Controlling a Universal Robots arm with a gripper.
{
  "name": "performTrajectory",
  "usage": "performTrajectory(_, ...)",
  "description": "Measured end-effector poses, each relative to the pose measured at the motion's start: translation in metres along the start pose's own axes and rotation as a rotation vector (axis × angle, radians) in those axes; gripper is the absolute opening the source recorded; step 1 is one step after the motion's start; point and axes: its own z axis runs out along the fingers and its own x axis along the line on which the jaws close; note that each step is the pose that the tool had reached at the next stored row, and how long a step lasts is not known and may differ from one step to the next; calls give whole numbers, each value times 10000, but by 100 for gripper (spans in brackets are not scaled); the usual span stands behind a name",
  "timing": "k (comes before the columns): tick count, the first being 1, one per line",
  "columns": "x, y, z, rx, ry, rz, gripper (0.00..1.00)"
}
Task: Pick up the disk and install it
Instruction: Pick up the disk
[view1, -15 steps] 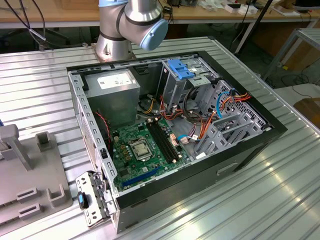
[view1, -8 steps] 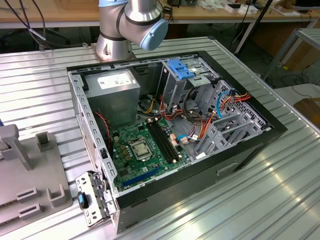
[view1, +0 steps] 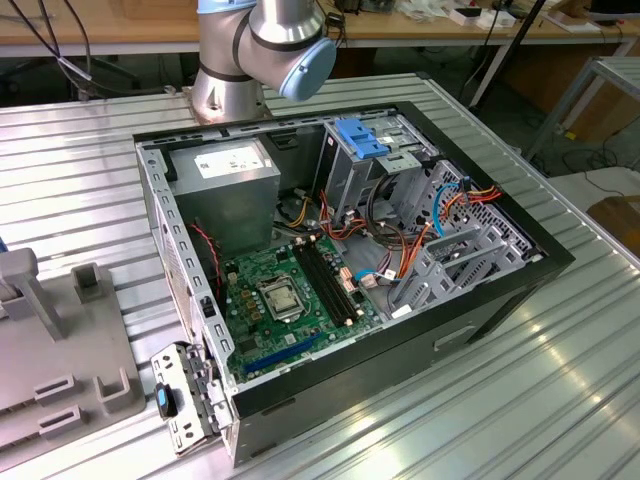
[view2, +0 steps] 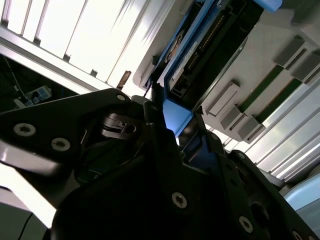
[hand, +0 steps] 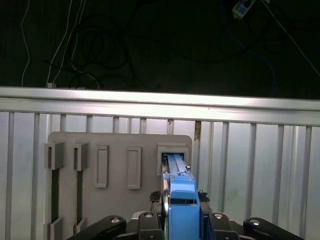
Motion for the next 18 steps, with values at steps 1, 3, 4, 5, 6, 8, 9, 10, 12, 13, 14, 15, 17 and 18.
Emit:
performTrajectory(1,0,0,-2,0,0,0,37)
performTrajectory(3,0,0,-2,-1,0,0,37)
performTrajectory(4,0,0,-2,0,0,0,37)
performTrajectory(5,0,0,-4,0,0,0,37)
performTrajectory(6,0,0,-10,-4,2,0,37)
performTrajectory(8,0,0,-19,0,0,0,37)
performTrajectory(9,0,0,-26,0,0,0,37)
performTrajectory(10,0,-1,-34,-2,0,0,37)
performTrajectory(12,1,-1,-51,-1,0,0,37)
performTrajectory(13,1,-1,-67,0,0,0,37)
performTrajectory(14,2,-1,-78,0,0,0,37)
performTrajectory(15,3,-2,-108,-1,0,0,37)
performTrajectory(17,3,-2,-152,-1,0,0,37)
performTrajectory(18,4,-2,-172,0,0,1,37)
